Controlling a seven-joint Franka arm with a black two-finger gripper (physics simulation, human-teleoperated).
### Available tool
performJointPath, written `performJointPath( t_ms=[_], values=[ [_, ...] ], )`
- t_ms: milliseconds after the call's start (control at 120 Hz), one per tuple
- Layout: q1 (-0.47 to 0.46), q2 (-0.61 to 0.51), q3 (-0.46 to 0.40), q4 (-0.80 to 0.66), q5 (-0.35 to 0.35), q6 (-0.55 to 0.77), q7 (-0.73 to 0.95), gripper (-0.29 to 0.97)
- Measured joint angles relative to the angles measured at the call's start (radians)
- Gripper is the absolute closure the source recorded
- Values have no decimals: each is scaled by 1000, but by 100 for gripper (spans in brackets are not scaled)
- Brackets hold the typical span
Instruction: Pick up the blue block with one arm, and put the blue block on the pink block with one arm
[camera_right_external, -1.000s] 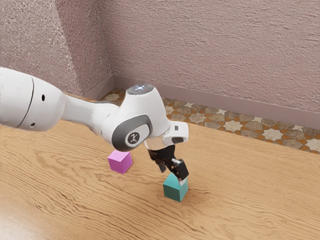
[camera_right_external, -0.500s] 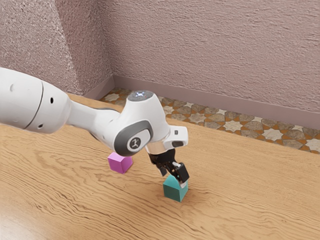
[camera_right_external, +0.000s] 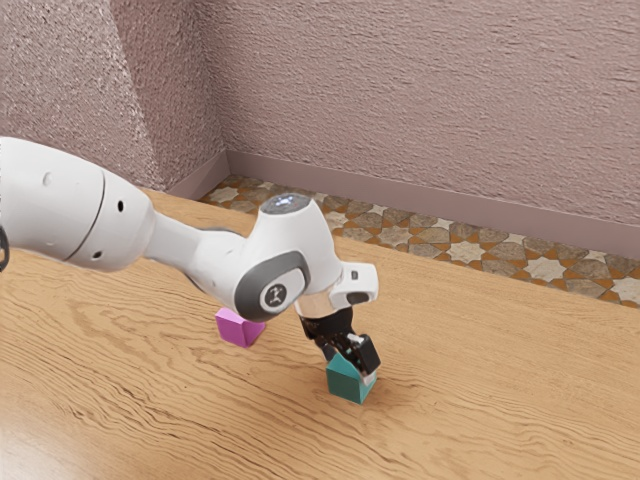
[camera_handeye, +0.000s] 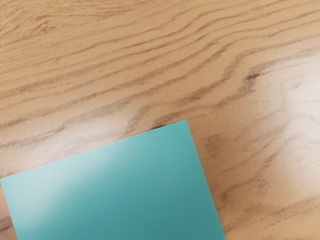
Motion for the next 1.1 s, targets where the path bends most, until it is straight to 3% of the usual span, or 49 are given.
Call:
performJointPath(
  t_ms=[825, 1100],
  values=[
    [-1, 63, 16, 19, 0, 43, -33, 1],
    [-1, 66, 15, 29, 4, 52, -40, 21]
  ],
)
